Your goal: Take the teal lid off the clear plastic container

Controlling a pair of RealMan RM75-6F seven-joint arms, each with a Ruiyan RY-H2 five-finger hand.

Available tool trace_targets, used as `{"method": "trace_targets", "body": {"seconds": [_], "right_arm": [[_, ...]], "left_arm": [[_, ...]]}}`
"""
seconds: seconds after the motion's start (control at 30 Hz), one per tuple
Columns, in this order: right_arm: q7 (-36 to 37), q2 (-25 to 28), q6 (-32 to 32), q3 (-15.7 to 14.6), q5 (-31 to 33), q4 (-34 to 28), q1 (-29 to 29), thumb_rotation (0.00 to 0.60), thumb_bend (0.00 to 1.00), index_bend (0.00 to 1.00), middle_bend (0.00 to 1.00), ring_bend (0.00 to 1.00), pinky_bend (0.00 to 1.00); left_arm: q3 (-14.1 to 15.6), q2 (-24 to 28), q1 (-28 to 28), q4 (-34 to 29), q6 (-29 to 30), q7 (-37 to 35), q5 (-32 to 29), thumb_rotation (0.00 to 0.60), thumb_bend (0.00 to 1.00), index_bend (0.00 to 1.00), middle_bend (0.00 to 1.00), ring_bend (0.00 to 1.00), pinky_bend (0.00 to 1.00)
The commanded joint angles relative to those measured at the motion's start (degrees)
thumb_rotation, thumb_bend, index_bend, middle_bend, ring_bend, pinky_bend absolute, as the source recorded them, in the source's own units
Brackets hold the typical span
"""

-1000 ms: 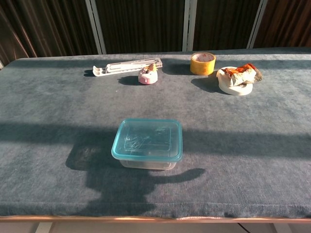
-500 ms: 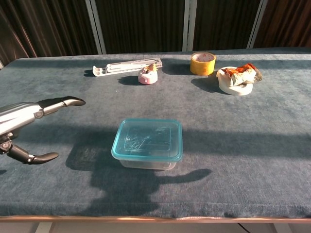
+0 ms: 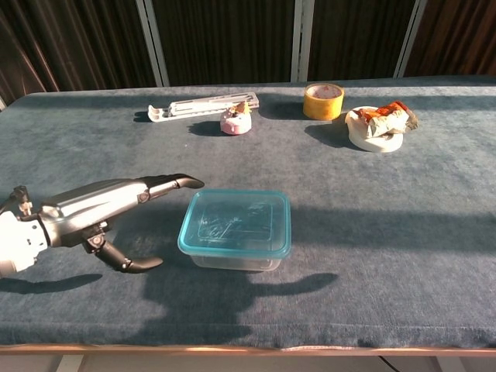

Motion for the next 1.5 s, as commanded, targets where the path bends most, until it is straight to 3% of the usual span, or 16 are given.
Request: {"method": "trace_targets", "body": {"seconds": [0.03,0.23,0.9,1.1,1.2,1.37,1.5], "right_arm": [[0.44,0.22,-0.11,-0.18,-0.35,-0.18,0.07,0.6,0.15,0.0,0.0,0.0,0.0],[1.83,0.77,-0.18,-0.53,-1.0,-0.12,0.09,0.6,0.15,0.0,0.0,0.0,0.0],[0.8,0.84,-0.72,-0.58,-0.46,-0.5,0.18,0.6,0.15,0.0,0.0,0.0,0.0],[0.9,0.91,-0.53,-0.69,-0.65,-0.55,0.08,0.6,0.15,0.0,0.0,0.0,0.0],[0.72,0.88,-0.56,-0.77,-0.79,-0.5,0.09,0.6,0.15,0.0,0.0,0.0,0.0],[0.25,0.28,-0.56,-0.9,-1.59,-0.14,0.34,0.6,0.15,0.0,0.0,0.0,0.0],[-0.81,-1.37,-1.36,-1.3,-3.59,0.9,1.38,0.6,0.15,0.0,0.0,0.0,0.0]], "left_arm": [[-0.83,-1.26,-1.16,0.2,-1.19,1.14,-1.61,0.6,0.26,0.0,0.0,0.0,0.0],[-2.35,-3.43,-3.48,0.61,-3.38,1.52,-4.15,0.6,0.26,0.0,0.0,0.0,0.0],[-3.29,-7.91,-6.08,0.96,-4.88,8.7,-9.94,0.6,0.25,0.0,0.0,0.0,0.04],[-3.62,-9.59,-6.57,2.02,-4.47,11.09,-11.01,0.6,0.25,0.0,0.0,0.0,0.14],[-3.83,-10.33,-6.66,2.67,-4.64,11.88,-12.11,0.6,0.25,0.0,0.03,0.05,0.2],[-3.57,-11.0,-6.56,3.46,-4.39,11.69,-12.66,0.6,0.27,0.0,0.18,0.2,0.35],[-2.73,-11.26,-6.41,3.62,-3.49,10.31,-11.43,0.6,0.27,0.0,0.25,0.27,0.41]]}}
